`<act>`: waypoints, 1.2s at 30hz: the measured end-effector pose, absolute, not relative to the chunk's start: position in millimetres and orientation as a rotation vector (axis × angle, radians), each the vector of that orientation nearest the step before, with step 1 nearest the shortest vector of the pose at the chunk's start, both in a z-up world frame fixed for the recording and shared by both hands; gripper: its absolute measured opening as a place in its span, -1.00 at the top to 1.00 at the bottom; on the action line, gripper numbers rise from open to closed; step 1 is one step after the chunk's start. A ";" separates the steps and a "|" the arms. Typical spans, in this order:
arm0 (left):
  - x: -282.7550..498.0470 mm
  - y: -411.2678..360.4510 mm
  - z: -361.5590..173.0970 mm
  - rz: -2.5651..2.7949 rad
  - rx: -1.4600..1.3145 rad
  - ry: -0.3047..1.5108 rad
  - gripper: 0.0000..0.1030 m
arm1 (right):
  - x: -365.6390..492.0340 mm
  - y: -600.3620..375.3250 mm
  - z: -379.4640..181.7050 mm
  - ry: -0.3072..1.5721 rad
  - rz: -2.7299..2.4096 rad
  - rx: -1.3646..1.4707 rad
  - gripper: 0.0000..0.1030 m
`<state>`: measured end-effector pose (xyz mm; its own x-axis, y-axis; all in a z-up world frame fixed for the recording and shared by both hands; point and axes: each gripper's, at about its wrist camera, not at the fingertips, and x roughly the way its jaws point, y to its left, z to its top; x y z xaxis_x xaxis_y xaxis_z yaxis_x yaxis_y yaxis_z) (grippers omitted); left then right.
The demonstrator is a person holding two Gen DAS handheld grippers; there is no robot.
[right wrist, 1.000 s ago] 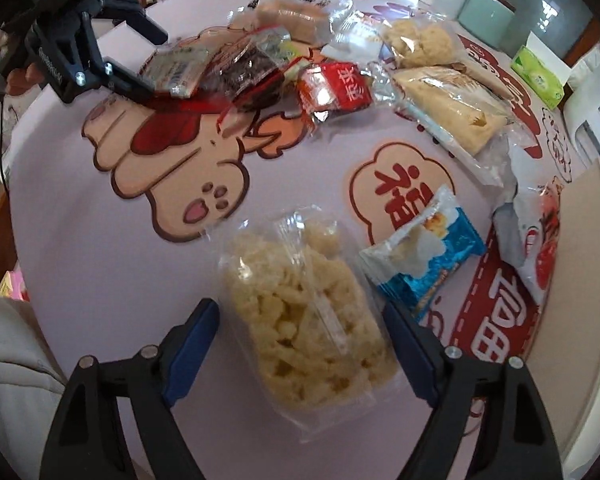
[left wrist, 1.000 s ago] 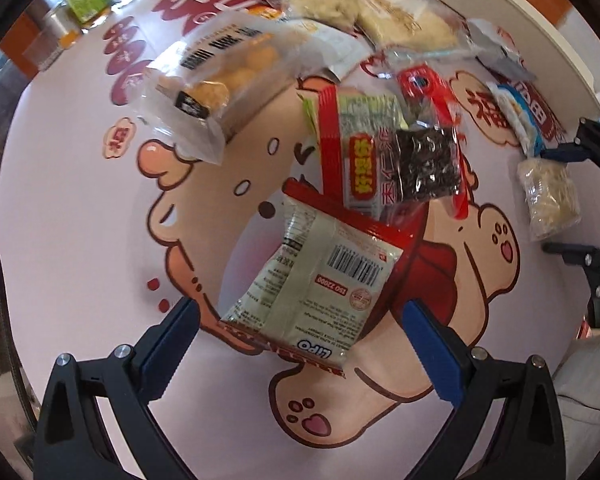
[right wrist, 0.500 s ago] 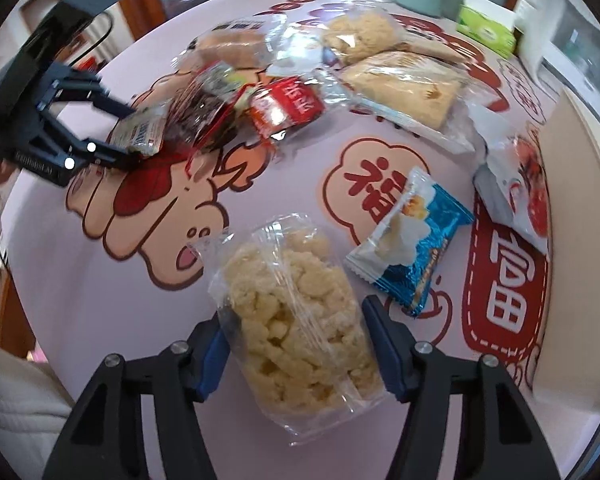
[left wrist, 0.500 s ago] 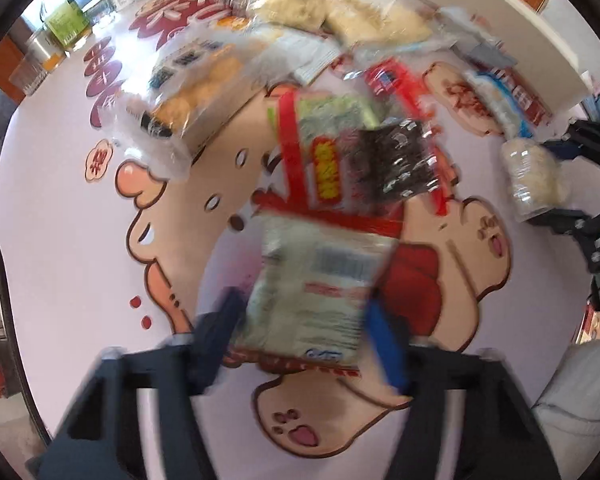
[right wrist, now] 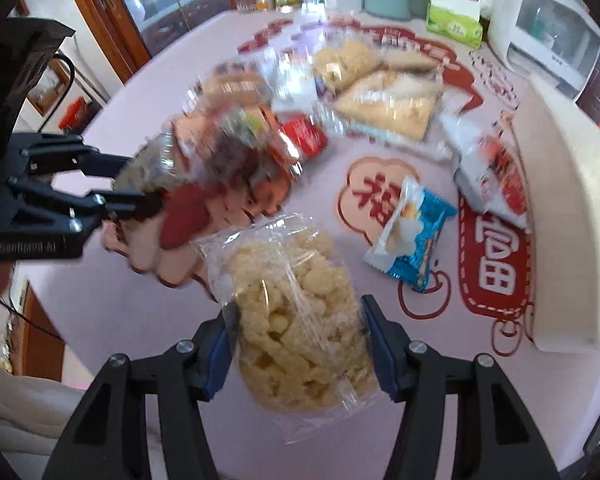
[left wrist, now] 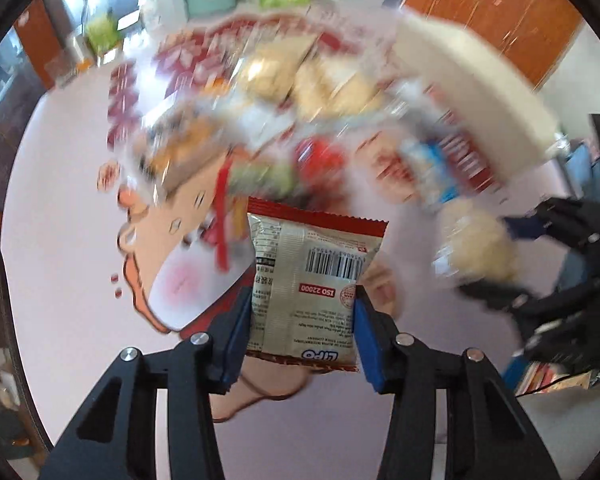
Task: Organize snacks
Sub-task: 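Carry both packets to the white tray and release them inside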
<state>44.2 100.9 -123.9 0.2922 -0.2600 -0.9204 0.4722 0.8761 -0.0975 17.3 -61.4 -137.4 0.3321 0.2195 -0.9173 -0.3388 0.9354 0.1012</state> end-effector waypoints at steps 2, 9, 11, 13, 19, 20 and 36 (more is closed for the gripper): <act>38.1 89.7 -97.0 -0.506 0.211 1.112 0.11 | 14.0 -60.7 -113.0 1.137 0.366 -0.123 -0.14; 31.6 57.3 -1.3 -0.554 0.163 0.846 0.11 | -2.1 -77.4 -18.6 0.914 0.303 -0.186 -0.14; 31.1 46.6 18.3 -0.562 0.151 0.809 0.11 | -3.1 -86.8 4.0 0.865 0.276 -0.172 -0.14; 34.5 33.0 32.8 -0.555 0.163 0.788 0.11 | -3.9 -99.7 21.9 0.827 0.237 -0.163 -0.14; 43.6 -15.8 63.3 -0.522 0.149 0.768 0.11 | 9.7 -155.5 57.4 0.757 0.169 -0.087 -0.14; 44.2 -25.1 66.2 -0.509 0.150 0.760 0.11 | 14.7 -169.7 61.6 0.753 0.159 -0.070 -0.14; 135.4 -213.6 -14.8 -0.358 -0.007 0.937 0.11 | 78.2 -364.7 -5.2 0.950 0.009 0.083 -0.14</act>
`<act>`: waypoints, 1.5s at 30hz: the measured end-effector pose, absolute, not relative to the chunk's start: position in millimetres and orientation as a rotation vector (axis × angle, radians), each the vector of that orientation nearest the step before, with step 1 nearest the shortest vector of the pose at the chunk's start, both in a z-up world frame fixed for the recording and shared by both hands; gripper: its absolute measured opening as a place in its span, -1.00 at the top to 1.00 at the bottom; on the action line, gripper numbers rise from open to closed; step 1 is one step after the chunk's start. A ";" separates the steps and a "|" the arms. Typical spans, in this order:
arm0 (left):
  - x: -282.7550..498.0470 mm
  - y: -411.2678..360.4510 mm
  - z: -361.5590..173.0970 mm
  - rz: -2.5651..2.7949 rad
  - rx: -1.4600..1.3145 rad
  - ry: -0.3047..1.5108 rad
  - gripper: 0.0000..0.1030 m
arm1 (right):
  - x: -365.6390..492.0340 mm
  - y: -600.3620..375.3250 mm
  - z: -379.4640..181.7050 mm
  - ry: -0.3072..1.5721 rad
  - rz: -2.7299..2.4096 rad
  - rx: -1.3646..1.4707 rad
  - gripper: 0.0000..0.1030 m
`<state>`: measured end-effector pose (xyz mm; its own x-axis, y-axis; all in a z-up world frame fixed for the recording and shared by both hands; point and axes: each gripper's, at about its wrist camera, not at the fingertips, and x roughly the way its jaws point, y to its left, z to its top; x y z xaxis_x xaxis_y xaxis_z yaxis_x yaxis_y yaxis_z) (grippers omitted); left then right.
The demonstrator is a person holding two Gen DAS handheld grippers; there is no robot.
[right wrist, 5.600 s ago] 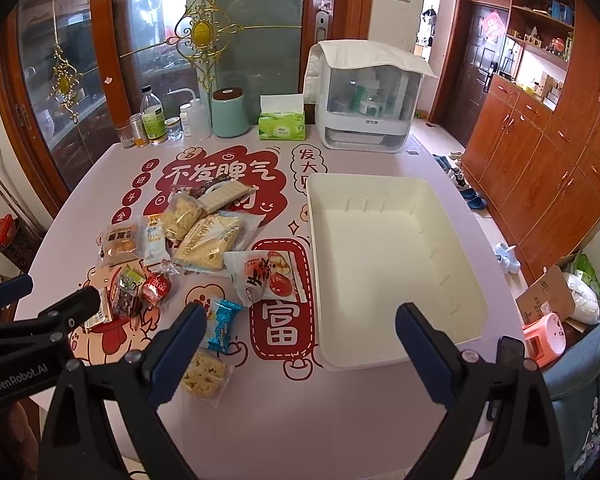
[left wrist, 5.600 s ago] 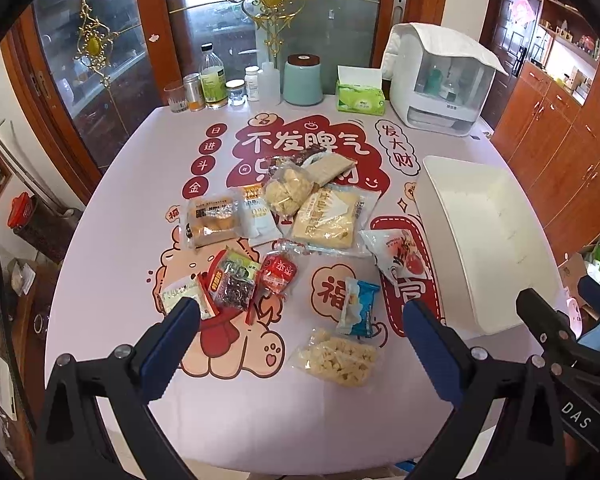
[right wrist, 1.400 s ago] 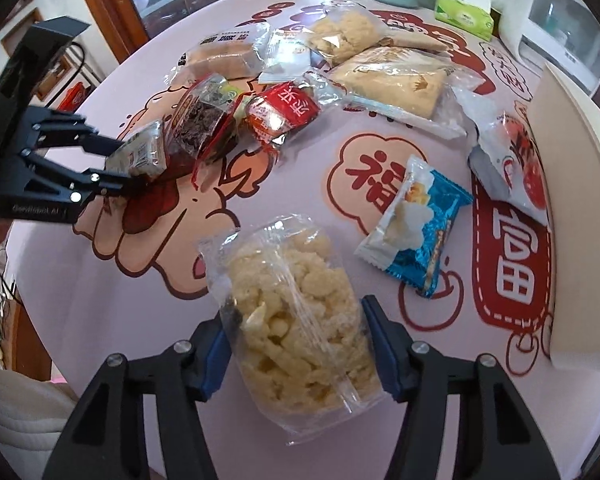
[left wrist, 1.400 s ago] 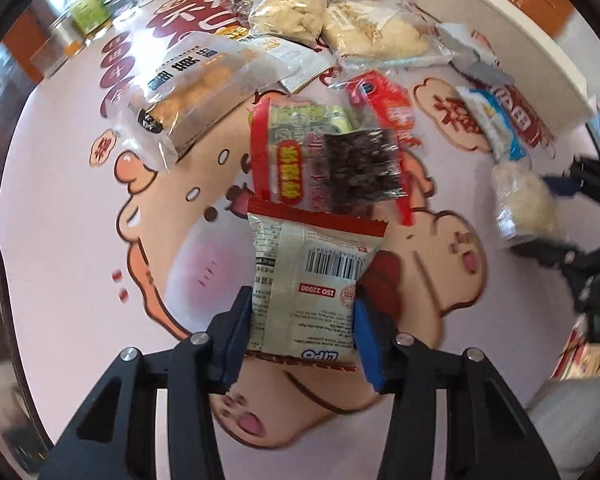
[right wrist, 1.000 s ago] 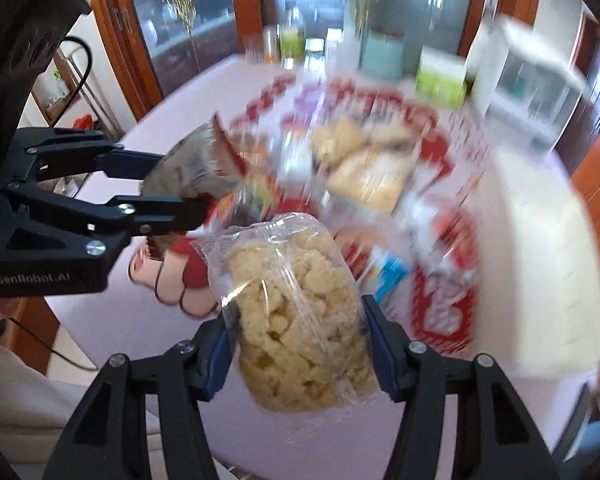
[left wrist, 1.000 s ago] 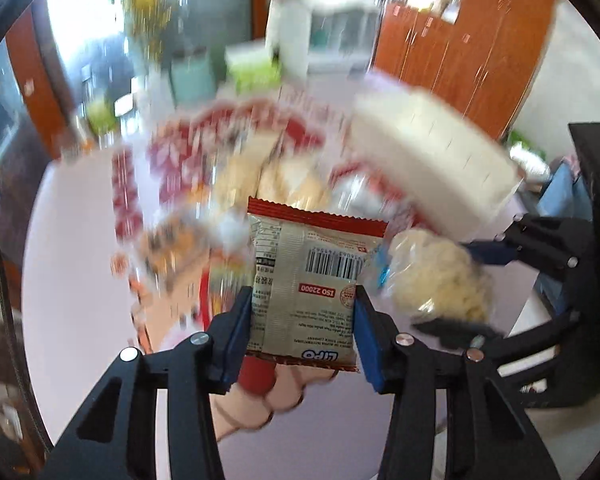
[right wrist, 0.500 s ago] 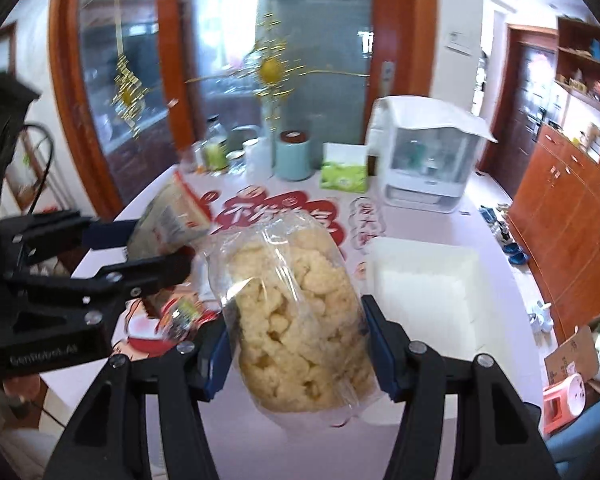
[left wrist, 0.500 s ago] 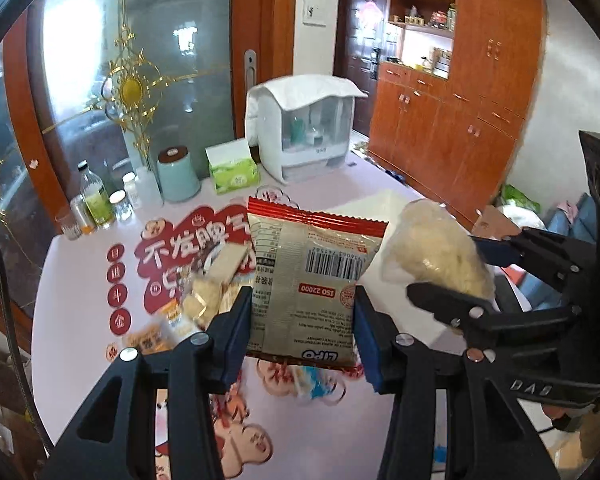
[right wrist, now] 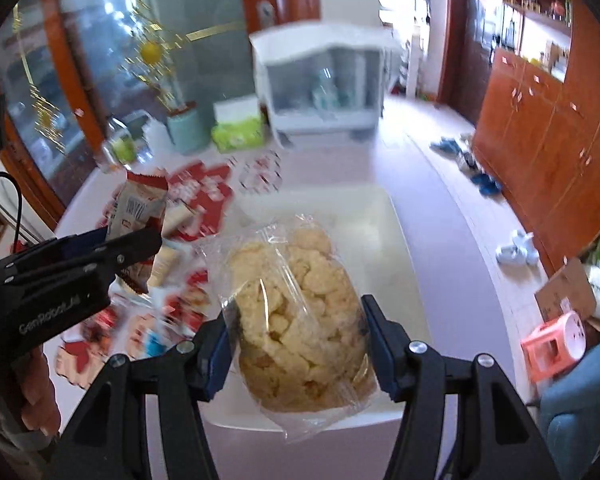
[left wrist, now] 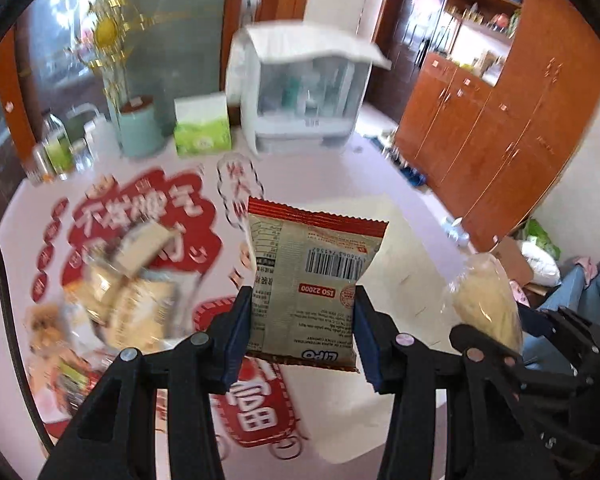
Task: Organize snacks
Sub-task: 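Carry both packets to the white tray and release them inside, then grasp the dark packet with the left tool while the right grasps the blue-wrapped bar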
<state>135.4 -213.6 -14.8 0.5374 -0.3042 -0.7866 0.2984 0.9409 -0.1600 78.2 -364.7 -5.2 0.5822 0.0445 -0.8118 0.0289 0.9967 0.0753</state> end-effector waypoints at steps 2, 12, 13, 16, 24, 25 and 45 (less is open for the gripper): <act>143.8 -234.4 -39.6 -0.349 0.006 0.986 0.11 | 83.5 -376.9 -27.3 1.001 0.019 0.103 -0.15; 149.1 -270.1 -94.9 -0.372 0.003 1.092 -0.75 | 89.4 -413.1 -106.0 1.159 0.030 0.154 -0.17; 147.4 -269.9 -94.5 -0.365 0.006 1.093 -0.75 | 87.5 -413.0 -104.1 1.158 0.040 0.157 -0.17; 140.4 -262.6 -86.3 -0.341 -0.003 1.085 -0.75 | 82.6 -410.0 -93.5 1.139 0.071 0.145 -0.18; 102.6 -221.7 -50.0 -0.246 -0.011 0.954 -0.75 | 76.8 -404.4 -59.5 1.044 0.066 0.161 -0.26; 98.7 -217.2 -47.5 -0.240 -0.013 0.949 -0.75 | 76.3 -403.8 -57.0 1.036 0.067 0.173 -0.26; 26.7 -75.0 -3.1 -0.093 -0.089 0.911 -0.75 | 52.4 -270.3 8.3 0.852 0.239 0.011 -0.32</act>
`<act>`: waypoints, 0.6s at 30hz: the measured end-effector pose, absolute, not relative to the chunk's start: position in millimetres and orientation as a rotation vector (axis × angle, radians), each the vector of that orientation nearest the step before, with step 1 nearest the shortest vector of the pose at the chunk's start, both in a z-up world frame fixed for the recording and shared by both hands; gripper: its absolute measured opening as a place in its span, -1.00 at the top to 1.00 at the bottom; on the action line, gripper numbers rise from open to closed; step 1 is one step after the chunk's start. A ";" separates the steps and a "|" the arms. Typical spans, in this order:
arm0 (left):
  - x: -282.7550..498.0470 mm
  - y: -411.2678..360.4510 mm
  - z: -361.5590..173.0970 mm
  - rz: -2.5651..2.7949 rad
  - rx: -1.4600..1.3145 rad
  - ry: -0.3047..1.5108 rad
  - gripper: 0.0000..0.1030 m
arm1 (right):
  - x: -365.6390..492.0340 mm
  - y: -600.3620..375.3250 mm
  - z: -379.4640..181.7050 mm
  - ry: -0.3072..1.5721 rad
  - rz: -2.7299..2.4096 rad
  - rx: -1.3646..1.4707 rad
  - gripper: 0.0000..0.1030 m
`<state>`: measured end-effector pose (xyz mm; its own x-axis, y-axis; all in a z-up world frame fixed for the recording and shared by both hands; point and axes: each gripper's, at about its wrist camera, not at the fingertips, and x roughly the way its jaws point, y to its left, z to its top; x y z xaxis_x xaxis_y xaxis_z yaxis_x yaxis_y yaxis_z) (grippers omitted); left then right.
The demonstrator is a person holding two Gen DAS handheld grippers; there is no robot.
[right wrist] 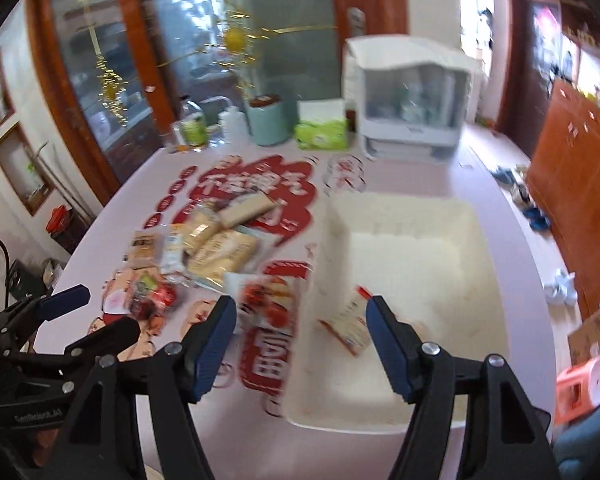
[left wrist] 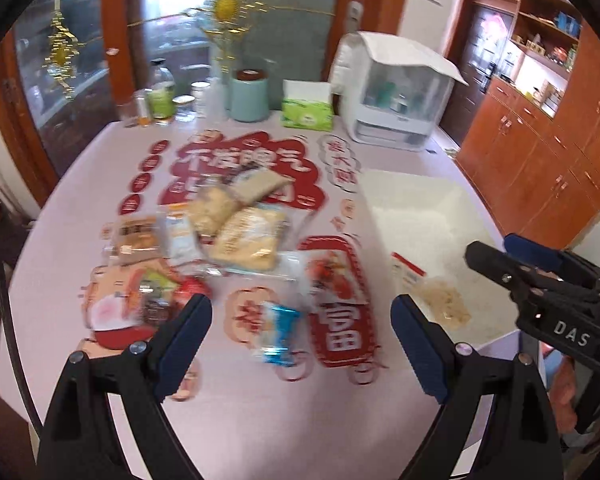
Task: Organize snacks
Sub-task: 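Grasp the dark packet with the left tool while the right grasps the blue-wrapped bar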
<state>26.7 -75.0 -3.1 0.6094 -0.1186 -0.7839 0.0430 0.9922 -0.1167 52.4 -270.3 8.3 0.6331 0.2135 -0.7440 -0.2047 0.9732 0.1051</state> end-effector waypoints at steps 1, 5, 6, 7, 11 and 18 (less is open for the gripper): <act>24.4 -60.5 1.6 -0.078 -0.087 0.903 -0.75 | 50.9 -258.7 14.0 0.838 0.240 -0.002 -0.32; 17.7 -2.7 22.5 -0.009 -0.075 0.859 -0.75 | 46.4 -218.3 31.6 0.799 0.272 -0.014 -0.32; 18.0 12.8 27.3 0.005 -0.075 0.851 -0.75 | 46.1 -209.1 34.4 0.797 0.279 -0.010 -0.32; 17.9 24.8 31.2 0.014 -0.076 0.844 -0.75 | 46.2 -202.6 36.2 0.796 0.281 -0.006 -0.32; 21.3 78.8 48.7 0.041 -0.084 0.808 -0.75 | 47.6 -172.7 39.5 0.801 0.280 0.017 -0.32; 47.5 136.0 47.6 0.005 -0.048 0.800 -0.76 | 47.3 -143.0 23.6 0.819 0.177 0.063 -0.32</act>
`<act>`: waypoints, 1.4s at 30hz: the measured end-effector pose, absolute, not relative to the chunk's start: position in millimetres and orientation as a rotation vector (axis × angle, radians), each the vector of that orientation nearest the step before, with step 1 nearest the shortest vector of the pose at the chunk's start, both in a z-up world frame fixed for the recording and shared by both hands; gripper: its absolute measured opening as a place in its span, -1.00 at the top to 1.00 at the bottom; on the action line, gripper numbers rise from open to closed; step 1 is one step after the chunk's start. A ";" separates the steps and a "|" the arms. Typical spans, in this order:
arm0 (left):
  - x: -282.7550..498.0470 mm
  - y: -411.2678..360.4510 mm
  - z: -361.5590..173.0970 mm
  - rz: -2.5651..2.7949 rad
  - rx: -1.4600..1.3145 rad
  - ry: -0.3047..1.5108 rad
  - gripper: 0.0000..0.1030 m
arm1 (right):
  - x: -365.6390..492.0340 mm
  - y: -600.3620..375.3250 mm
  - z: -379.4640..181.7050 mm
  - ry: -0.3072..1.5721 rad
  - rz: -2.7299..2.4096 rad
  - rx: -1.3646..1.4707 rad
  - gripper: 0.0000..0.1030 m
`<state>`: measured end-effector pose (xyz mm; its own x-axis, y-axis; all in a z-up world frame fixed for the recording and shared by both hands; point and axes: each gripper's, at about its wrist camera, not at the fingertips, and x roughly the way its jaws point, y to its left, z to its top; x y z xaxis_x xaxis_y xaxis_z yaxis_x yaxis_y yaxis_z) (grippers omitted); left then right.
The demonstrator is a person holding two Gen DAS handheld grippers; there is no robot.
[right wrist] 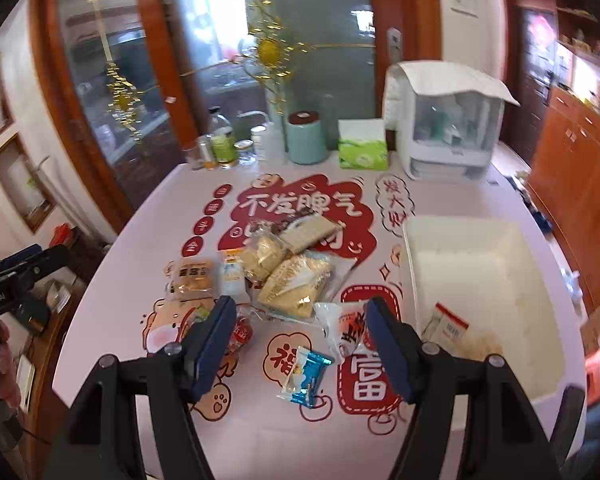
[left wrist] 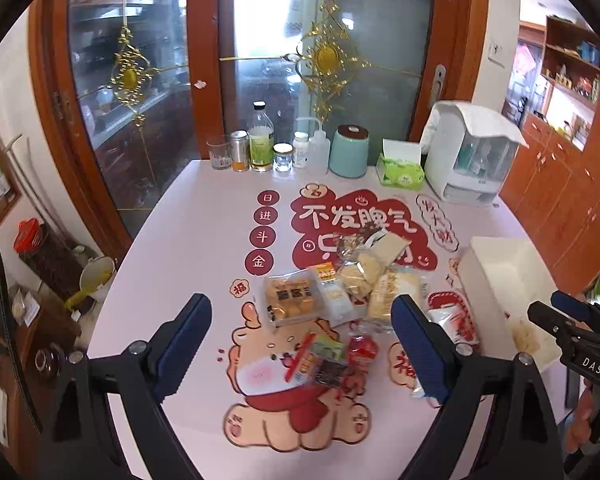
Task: Organize snacks
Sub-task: 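Grasp the dark packet with the left tool while the right grasps the blue-wrapped bar, then carry the dark packet and blue bar over the tray and release them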
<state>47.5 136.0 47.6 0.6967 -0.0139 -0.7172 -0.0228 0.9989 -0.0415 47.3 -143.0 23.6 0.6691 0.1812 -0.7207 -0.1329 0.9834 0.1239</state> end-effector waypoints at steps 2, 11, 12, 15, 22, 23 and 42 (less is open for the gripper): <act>55.6 141.3 37.1 -0.022 -0.042 0.828 -0.76 | 47.6 -137.0 11.6 0.841 0.130 0.086 -0.32; 84.0 120.7 -59.6 -0.205 -0.048 1.013 -0.76 | 46.1 -126.2 -51.7 0.992 0.039 0.094 -0.32; 84.9 116.7 -72.4 -0.222 -0.050 1.031 -0.76 | 46.8 -126.0 -59.4 1.007 0.038 0.093 -0.32; 87.6 105.8 -112.1 -0.237 -0.052 1.102 -0.76 | 52.0 -126.2 -82.9 1.052 0.031 0.097 -0.32; 94.4 90.9 -171.3 -0.205 -0.042 1.189 -0.59 | 71.1 -120.4 -140.5 1.140 0.039 0.082 -0.32; 95.6 89.4 -176.2 -0.199 -0.039 1.193 -0.57 | 74.7 -118.6 -149.9 1.153 0.040 0.073 -0.32; 104.4 83.8 -194.1 -0.063 0.012 1.163 0.10 | 93.1 -98.7 -190.8 1.187 0.027 -0.019 0.40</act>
